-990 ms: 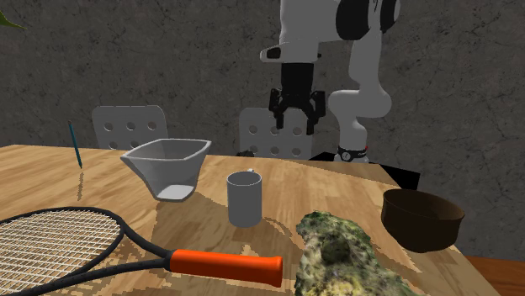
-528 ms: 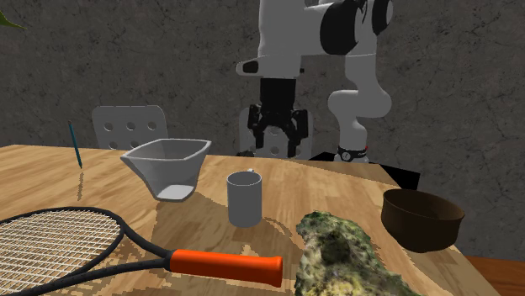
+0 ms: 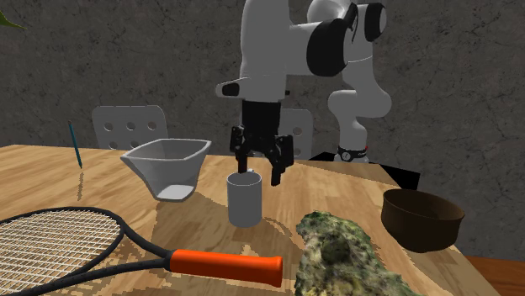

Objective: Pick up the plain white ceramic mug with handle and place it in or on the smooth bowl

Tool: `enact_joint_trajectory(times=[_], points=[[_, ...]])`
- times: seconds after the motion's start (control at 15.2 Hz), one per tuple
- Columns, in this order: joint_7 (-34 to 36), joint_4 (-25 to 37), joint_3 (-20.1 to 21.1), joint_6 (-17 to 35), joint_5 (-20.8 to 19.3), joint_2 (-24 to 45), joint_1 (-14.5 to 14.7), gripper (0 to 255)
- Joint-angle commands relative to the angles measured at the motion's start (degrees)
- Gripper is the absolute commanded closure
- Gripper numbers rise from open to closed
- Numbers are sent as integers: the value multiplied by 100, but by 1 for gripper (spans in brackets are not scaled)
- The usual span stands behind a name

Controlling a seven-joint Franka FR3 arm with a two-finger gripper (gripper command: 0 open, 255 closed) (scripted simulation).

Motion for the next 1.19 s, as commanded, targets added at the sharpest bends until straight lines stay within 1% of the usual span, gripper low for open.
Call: enact_joint_trajectory(times=[0.0, 0.2, 0.73, 0.79, 1.12], points=[[-1, -16, -5, 109, -10, 89, 0, 0], [9, -103, -13, 328, -26, 221, 2, 0], [9, -102, -13, 327, -26, 221, 2, 0], [9, -102, -13, 327, -26, 221, 2, 255], [9, -102, -13, 327, -26, 221, 2, 255]])
